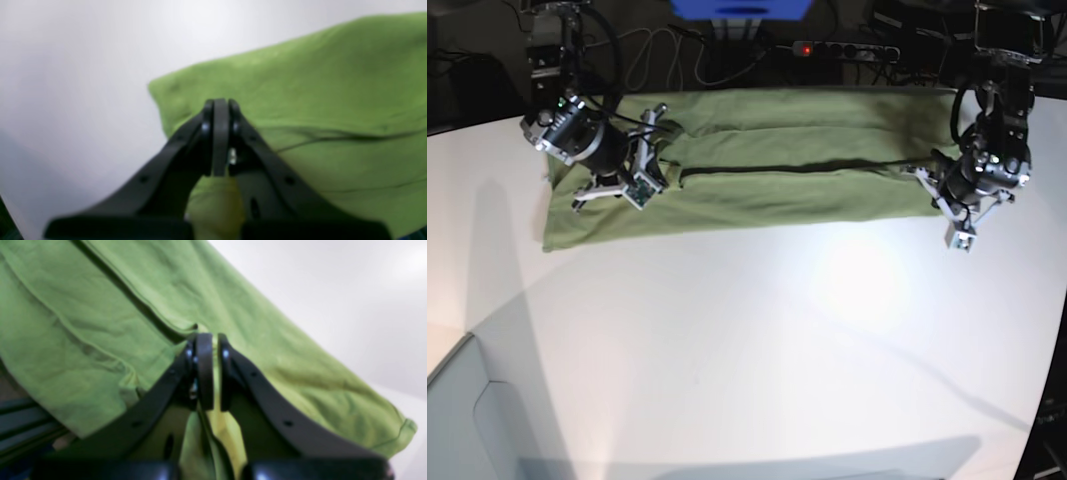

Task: Fold the T-shirt properly
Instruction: 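Release the left gripper and move it outward past the strip end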

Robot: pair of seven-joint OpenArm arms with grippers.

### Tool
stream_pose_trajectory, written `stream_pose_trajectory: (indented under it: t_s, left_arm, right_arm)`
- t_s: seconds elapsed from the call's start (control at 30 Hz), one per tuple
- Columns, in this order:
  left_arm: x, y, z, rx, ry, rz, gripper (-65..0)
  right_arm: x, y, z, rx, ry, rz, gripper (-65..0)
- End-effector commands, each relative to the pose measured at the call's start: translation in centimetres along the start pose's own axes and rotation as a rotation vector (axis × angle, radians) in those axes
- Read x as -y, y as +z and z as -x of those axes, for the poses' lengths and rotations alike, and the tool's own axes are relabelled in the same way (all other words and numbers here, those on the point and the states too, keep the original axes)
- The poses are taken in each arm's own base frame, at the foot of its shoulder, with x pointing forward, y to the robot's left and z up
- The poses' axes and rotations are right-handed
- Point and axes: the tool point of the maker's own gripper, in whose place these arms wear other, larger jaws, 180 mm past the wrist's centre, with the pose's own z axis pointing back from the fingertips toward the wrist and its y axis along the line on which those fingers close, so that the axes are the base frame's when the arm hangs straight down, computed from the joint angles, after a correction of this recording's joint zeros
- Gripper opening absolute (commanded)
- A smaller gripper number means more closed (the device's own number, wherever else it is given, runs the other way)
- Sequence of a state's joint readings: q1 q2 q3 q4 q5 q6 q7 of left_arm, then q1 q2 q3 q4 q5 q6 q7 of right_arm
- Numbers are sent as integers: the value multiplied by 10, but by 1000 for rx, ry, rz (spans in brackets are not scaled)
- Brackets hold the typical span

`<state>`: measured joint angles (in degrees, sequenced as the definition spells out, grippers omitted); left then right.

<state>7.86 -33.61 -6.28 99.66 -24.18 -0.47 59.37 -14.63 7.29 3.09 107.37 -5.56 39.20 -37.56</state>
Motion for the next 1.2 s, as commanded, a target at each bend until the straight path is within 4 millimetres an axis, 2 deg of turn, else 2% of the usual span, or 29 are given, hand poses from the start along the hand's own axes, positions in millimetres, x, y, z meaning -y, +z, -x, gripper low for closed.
stream_pose_trajectory:
  t_s: [0.0, 0.03, 0.1, 0.2, 0.5, 0.7, 0.9, 0.97, 1.1, 1.17]
  left_arm:
    - [-25, 12, -8, 37, 24, -65, -650]
    - [-40, 17, -3, 44, 69, -96, -650]
    - [-56, 23, 4, 57, 148, -129, -650]
    - [-70, 31, 5, 87, 157, -138, -650]
    - [-67, 33, 11, 101, 110, -103, -650]
    - [-72, 19, 29, 46, 159, -86, -650]
    - [-68, 15, 33, 41, 183, -73, -650]
    - [-76, 21, 33, 66, 221, -96, -650]
    - [-94, 32, 43, 97, 334, -140, -650]
    - [-95, 35, 42, 115, 333, -123, -650]
  right_arm:
    - [1, 3, -11, 44, 14, -3, -647]
    - [0, 3, -9, 40, 13, -5, -647]
    - [-1, 4, -8, 38, 12, -7, -647]
    - [-1, 1, -6, 33, 6, -11, -647]
    - [-1, 0, -7, 35, 4, -14, -647]
    - [-2, 0, -5, 32, 1, -16, -647]
    - [-3, 1, -3, 28, 1, -18, -647]
    - [-3, 1, -3, 28, 1, -18, -647]
    - [-2, 1, -4, 28, 2, -17, -647]
    - [-2, 0, -4, 29, 3, -17, -647]
